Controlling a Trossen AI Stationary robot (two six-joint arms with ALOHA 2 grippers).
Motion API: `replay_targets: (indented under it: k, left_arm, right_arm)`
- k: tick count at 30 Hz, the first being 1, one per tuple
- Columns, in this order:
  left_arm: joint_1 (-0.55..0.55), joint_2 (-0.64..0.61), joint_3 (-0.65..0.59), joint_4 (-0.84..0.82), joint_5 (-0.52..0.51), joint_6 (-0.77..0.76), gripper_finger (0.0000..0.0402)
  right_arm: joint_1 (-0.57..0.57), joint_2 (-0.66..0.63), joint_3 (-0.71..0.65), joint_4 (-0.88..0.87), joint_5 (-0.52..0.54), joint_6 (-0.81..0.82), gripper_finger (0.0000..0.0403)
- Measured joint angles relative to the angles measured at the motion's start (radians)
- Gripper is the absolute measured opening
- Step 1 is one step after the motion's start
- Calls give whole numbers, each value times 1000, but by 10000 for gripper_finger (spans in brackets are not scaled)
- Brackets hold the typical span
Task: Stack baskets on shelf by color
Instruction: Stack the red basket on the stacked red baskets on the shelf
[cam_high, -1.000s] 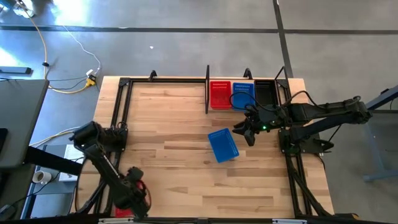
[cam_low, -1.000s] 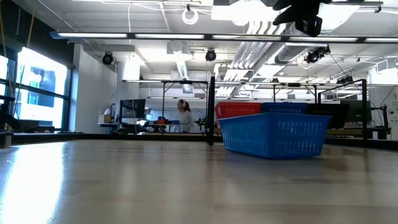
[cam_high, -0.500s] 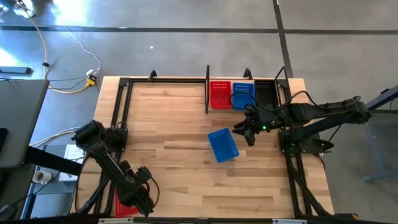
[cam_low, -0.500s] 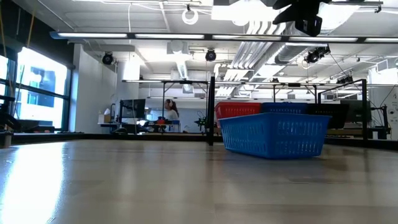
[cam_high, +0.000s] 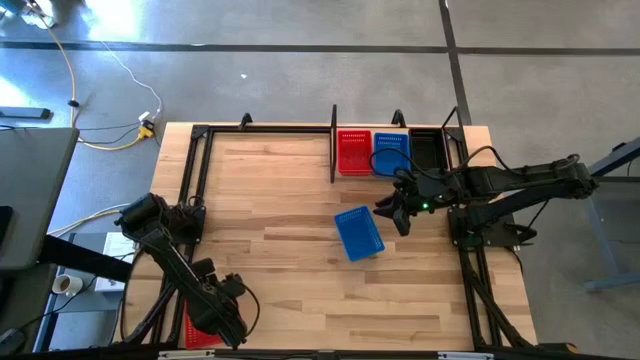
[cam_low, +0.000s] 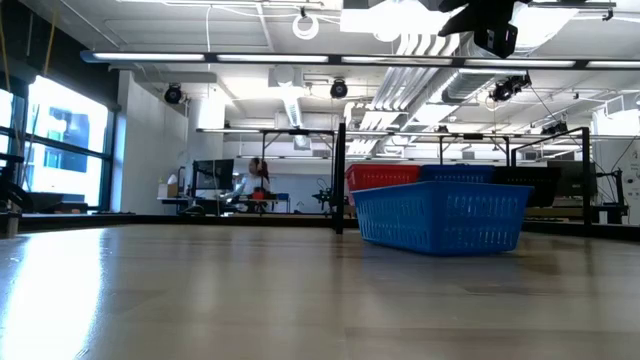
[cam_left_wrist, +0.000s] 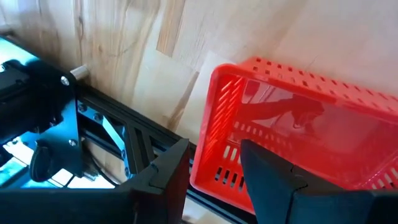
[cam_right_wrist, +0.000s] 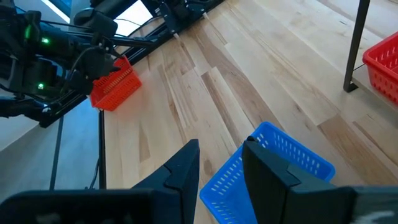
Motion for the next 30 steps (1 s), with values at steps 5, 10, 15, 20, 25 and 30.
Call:
replay_targets:
  k: [5, 10, 15, 20, 25, 30]
  left_arm:
    - [0, 0, -49, 24, 35, 17, 133]
    - [-1, 0, -91, 41, 101, 33, 133]
    - [0, 0, -135, 97, 107, 72, 133]
    - [0, 0, -151, 123, 109, 66, 133]
    - [3, 0, -171, 166, 110, 103, 114]
    - [3, 0, -194, 196, 132, 109, 46]
  right_arm:
    - [0, 0, 0, 0, 0, 0, 108]
    - [0, 0, 0, 2, 0, 0, 108]
    - [1, 0, 0, 2, 0, 1, 108]
    - [1, 0, 0, 6, 0, 1, 108]
    - [1, 0, 0, 22, 7, 1, 108]
    - [1, 0, 0, 45, 6, 1, 108]
